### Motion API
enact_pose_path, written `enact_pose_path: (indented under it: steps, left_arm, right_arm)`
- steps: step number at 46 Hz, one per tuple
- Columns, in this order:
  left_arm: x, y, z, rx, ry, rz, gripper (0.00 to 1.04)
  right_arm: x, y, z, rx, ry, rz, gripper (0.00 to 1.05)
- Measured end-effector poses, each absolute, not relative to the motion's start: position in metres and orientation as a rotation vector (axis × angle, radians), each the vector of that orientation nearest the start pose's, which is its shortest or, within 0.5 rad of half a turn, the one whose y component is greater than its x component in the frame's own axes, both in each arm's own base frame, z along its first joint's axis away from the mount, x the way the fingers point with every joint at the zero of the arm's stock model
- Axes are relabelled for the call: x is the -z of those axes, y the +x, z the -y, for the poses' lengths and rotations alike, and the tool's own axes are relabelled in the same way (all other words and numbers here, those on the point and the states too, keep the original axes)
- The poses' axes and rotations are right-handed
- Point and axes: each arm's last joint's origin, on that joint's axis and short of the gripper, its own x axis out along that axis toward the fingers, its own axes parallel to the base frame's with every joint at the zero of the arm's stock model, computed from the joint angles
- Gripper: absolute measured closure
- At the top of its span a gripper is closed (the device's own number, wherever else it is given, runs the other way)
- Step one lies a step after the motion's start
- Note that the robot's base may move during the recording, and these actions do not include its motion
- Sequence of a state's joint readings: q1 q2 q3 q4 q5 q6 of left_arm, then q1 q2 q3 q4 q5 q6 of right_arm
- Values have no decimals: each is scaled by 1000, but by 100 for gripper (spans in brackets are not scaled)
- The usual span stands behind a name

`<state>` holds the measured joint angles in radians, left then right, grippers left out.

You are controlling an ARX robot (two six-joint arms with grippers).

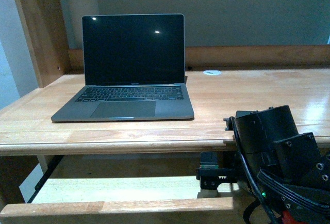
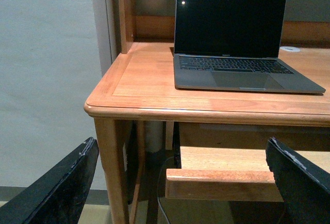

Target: Place mouse

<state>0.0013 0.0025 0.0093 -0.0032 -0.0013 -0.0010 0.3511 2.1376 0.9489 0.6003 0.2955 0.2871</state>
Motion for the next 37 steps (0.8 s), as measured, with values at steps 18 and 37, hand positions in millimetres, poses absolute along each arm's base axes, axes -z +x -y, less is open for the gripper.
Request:
enact_pose_path:
  steps: [18, 37]
  left_arm:
    - [-166, 97, 0, -3, -1, 4, 7]
    - [-166, 97, 0, -3, -1, 4, 7]
  right_arm:
    - [-71, 349, -120, 7, 62, -561, 41]
    - [-117, 285, -105, -97, 65, -493, 42]
